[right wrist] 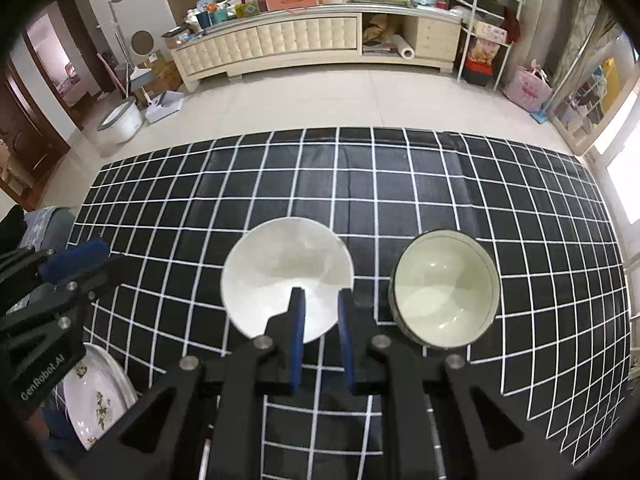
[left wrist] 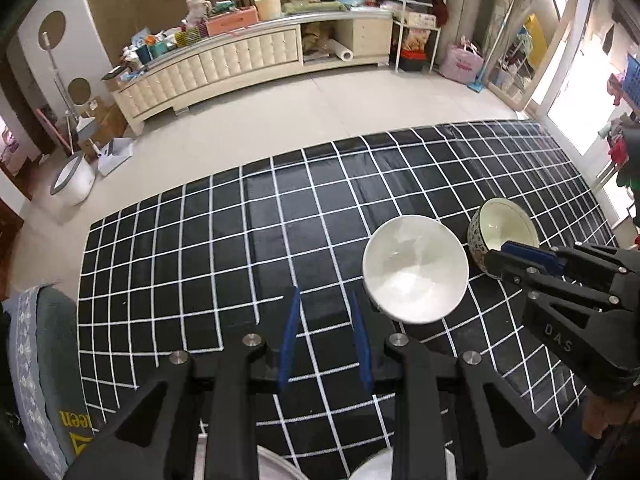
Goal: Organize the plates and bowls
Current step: 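Move both tools to the plain white bowl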
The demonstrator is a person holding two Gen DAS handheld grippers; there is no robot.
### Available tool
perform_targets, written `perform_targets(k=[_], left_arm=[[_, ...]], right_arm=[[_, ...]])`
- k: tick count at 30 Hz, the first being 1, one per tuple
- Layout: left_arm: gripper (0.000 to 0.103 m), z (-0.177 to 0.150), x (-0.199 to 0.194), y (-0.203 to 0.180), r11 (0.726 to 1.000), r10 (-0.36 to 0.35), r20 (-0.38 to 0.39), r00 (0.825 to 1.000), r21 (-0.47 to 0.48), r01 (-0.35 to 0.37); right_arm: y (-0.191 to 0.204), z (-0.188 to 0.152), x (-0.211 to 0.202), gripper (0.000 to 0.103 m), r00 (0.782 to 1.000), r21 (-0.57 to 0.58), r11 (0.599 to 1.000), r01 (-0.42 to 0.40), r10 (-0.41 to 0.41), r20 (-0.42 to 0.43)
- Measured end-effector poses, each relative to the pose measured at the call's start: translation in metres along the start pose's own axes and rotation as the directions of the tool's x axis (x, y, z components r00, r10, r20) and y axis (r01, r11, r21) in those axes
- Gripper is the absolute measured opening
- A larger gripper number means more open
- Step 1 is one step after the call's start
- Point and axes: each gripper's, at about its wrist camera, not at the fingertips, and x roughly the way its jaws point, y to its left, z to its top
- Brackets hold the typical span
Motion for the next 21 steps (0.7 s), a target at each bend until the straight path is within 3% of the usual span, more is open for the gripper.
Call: perform_targets(k=[3,6,21], left_arm=[[0.033,0.006,0.018,-0.002,1.000,-0.023,-0.032,0.999,-0.008,0.023],[0.033,0.009,0.034,-0.002,0.999,-0.049,-0.065,0.997,-0.016,0.048],[0.033,0.008,0.101,-0.015,0.998,-0.062,-0.190,0.980,-0.006,0.062]], right_arm=[[-0.007,0.004,0.010,0.020,1.000,0.012,1.000,-0.016,0.016,-0.019],[-0.013,0.005,0.021,0.020,0.998,0.033,0.998,-0.044,0.045,-0.044],[-0.024,0.011,0.067,0.020,0.990,0.009,1.000,-0.025,0.026,-0.141]])
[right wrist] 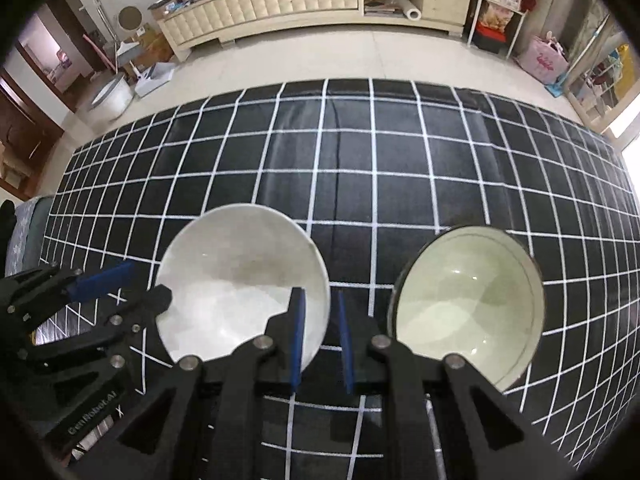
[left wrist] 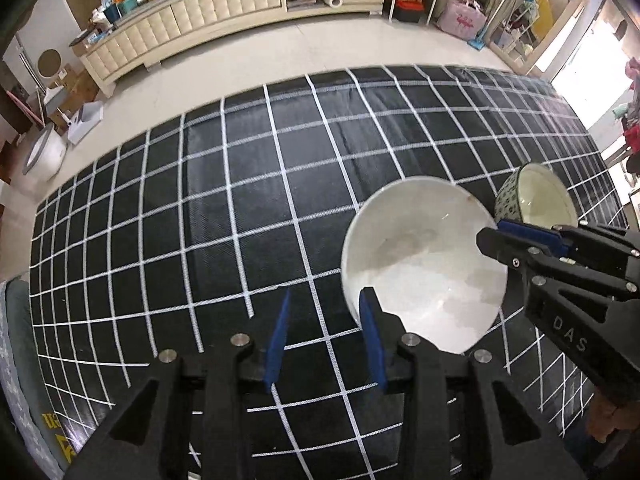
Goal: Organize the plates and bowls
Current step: 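Move both tools to the plain white bowl, then close both tools on the rim of the plain white bowl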
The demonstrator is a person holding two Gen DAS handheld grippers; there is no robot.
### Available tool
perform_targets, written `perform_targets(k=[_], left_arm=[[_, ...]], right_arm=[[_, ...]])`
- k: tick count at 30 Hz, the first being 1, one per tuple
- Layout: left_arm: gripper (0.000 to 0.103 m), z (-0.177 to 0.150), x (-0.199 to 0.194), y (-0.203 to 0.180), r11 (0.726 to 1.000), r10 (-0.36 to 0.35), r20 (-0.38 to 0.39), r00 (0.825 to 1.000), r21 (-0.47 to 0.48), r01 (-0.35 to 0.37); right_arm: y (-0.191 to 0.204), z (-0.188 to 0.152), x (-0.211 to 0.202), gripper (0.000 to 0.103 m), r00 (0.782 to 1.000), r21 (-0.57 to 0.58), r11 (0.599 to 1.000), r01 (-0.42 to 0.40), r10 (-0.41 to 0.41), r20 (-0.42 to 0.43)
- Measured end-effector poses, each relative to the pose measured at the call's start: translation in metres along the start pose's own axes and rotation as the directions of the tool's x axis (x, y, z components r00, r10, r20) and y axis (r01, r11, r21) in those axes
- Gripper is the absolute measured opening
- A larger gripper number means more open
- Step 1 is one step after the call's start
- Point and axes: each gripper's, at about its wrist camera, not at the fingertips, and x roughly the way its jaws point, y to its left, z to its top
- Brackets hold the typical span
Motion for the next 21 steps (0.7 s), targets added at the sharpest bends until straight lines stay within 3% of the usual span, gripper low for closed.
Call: perform_targets(k=[10,17,21], left_arm=[[0.032,0.003,0.028,-0.006,1.000,0.000,-0.035,0.999,0.004,0.000],[0.017,0.006,0.036,-0.008,0.999,-0.027,-0.036,0.999,0.016,0.028],[0.012,0.005,0.039,-0.012,0.999,-0.033,-0.028,0.999,0.036,0.034]], right_arm=[[-0.008,-0.003,0.016,0.020,0.999,0.014,0.999,-0.040,0.040,-0.013],[-0.008,-0.005,0.016,0.019,0.999,-0.002,0.999,-0.050,0.050,0.008],[-0.005,-0.008,0.015,0.012,0.999,-0.007,0.999,-0.032,0.032,0.022]])
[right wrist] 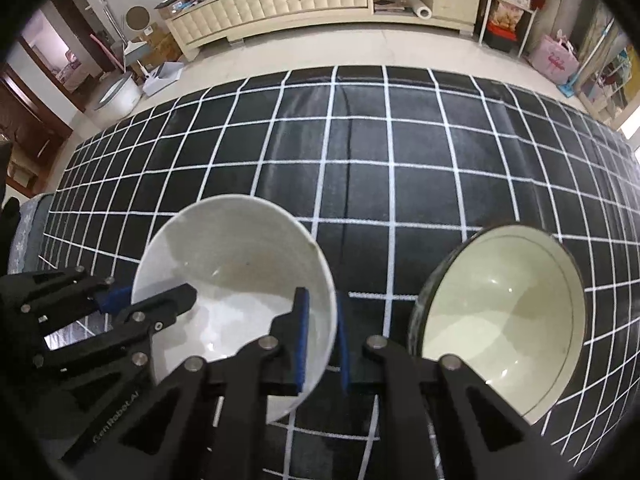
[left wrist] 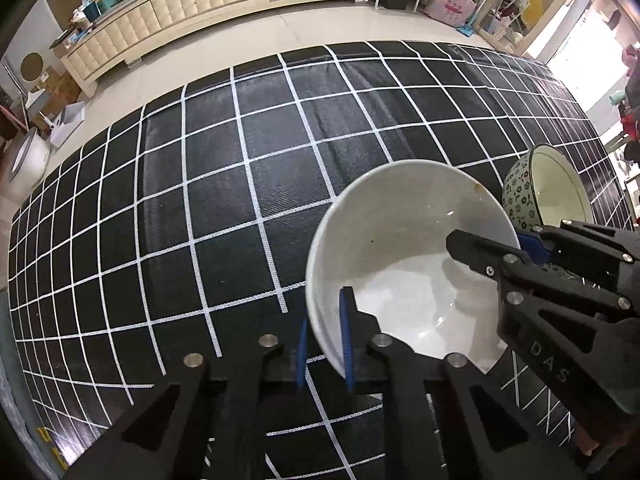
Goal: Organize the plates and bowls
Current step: 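Close both tools on the rim of the plain white bowl, then lift the plain white bowl and carry it over the red-logo bowl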
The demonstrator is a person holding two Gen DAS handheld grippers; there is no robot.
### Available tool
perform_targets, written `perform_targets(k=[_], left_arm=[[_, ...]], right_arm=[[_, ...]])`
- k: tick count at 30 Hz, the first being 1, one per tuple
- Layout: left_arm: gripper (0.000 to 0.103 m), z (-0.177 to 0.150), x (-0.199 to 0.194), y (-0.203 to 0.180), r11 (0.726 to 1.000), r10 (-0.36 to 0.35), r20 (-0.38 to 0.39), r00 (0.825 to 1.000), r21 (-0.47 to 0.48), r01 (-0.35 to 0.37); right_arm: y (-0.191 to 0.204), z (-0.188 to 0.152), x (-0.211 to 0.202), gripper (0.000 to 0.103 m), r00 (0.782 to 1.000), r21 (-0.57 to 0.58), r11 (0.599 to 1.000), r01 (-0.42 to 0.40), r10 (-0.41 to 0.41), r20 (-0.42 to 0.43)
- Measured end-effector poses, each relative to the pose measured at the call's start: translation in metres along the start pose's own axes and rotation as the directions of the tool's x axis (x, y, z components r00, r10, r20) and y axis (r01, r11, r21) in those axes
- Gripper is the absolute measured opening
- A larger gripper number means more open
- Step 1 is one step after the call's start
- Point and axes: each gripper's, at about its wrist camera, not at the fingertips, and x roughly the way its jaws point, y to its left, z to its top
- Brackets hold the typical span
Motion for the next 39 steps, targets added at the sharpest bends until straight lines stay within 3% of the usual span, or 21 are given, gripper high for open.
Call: perform_targets(k=[7,17,31,39], left_arm=[[0.009,-0.004,-0.003,-0.004,0.999,0.052,-0.012,0.999,0.012,-0.052],[0.009,-0.034,-0.061,0.006,0.999,0.051,0.049,0.998,-0.021,-0.050],[0.009,-0.127,-0.135,0.004,0.998,0.035,0.104,0.994,-0.049,-0.030],[0.009,-0.171,-0.148,0.000,0.998,0.030,0.119,0.992,-0.065,-0.022]], right_arm=[[0.015,-0.008,-0.016,0.012,1.000,-0.007,1.000,-0.005,0.005,0.029],[0.038,-0.026,-0.065,0.011,0.997,-0.017,0.999,-0.038,0.039,0.072],[0.071,-0.084,-0.113,0.011,0.993,-0.009,0.999,-0.041,0.042,0.108],[0.089,-0.114,-0.122,0.011,0.993,-0.030,0.999,-0.016,0.020,0.115]])
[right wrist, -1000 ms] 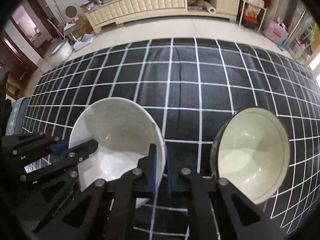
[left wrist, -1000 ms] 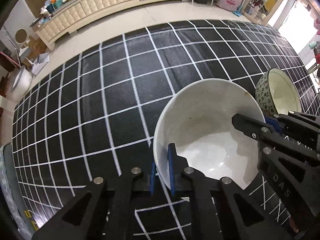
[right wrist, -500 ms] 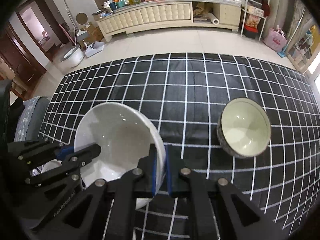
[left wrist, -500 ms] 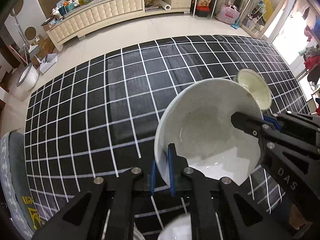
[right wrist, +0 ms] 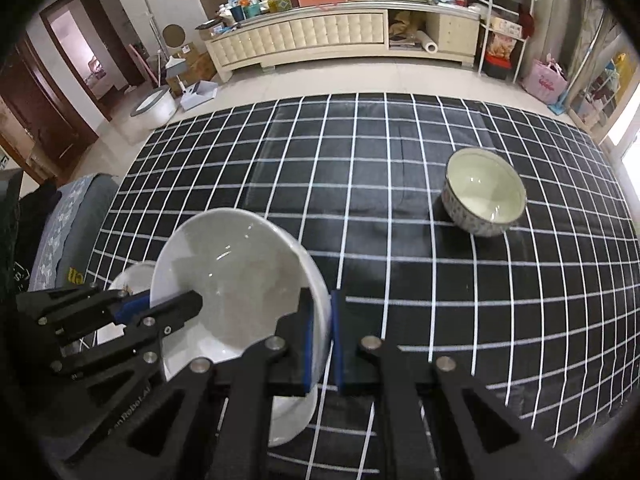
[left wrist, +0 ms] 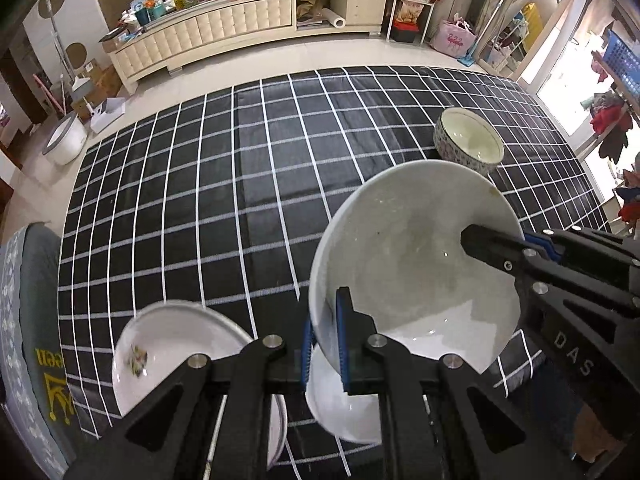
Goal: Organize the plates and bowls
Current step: 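Lift the plain white bowl and carry it over the red-logo bowl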
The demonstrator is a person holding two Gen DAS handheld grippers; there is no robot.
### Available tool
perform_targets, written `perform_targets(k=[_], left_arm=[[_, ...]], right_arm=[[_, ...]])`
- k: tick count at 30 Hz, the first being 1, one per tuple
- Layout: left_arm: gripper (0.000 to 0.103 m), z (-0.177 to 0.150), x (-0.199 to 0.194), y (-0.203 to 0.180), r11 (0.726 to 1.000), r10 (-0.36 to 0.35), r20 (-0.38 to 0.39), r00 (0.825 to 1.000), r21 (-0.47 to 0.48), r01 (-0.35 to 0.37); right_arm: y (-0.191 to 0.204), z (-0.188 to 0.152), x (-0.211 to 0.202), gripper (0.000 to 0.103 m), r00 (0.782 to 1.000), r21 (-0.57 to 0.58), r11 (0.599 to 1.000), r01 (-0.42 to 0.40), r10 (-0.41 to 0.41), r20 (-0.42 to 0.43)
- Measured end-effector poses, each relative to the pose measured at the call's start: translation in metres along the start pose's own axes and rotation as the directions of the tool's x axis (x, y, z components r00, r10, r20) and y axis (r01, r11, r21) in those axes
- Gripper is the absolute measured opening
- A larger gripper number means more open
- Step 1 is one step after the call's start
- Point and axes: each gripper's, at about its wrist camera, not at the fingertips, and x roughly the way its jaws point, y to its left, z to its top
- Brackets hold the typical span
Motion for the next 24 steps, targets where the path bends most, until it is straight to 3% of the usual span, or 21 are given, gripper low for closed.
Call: perform_targets(k=[10,17,24], left_arm=[[0.009,-0.044,0.001,0.000,1.000,0.003,-0.019,1.000,-0.007,-0.004],[0.009,-0.062,0.013,-0.001,1.000,-0.003,-0.045,0.999,-0.006,0.003],[0.009,-0.072,0.018,0.009,1.000,-0.011,-0.065,0.998,-0.022,0.009]], right_arm=[[0.008,-0.042,0.009,0.011,0.999,0.005,1.000,-0.015,0.015,-0.044],[0.015,-0.055,0.020,0.011,0.997,-0.008,1.000,0.016,-0.017,-0.074],[0.020,-0.060,0.028,0.011,0.995,-0.003,1.000,-0.005,0.004,-0.095]])
